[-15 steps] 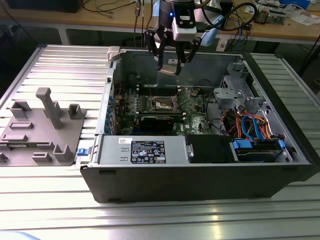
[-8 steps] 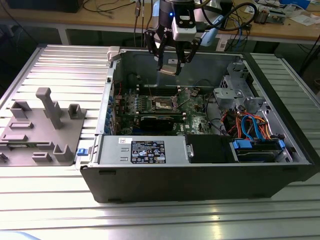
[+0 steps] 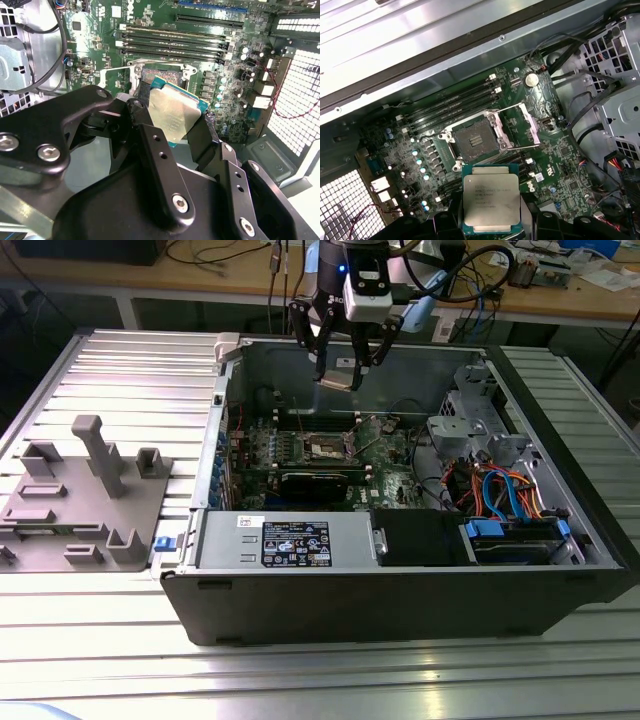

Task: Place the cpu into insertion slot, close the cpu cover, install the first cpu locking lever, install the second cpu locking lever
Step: 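Place the cpu into insertion slot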

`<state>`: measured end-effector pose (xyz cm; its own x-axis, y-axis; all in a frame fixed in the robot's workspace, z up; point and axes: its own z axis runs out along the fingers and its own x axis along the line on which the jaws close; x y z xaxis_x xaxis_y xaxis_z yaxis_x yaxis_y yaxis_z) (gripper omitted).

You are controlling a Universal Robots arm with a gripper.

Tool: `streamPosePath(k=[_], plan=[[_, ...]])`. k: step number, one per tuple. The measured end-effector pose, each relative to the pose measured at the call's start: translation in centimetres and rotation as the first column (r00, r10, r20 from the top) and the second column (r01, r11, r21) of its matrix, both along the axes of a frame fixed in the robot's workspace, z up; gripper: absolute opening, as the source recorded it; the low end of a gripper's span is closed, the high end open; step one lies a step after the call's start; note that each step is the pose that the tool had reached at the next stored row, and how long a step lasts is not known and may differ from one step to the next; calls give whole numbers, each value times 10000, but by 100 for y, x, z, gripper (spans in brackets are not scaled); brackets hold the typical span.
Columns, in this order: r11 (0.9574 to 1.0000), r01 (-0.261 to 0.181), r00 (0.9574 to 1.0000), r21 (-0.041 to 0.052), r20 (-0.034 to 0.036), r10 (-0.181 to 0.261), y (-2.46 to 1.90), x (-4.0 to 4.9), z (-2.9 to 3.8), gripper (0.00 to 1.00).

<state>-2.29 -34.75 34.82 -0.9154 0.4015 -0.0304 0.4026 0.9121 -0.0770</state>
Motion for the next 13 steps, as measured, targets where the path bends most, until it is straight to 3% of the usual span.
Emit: streamPosePath(k=[13], plan=[[9999, 114, 9999, -123, 0, -114, 0, 0, -1, 54]])
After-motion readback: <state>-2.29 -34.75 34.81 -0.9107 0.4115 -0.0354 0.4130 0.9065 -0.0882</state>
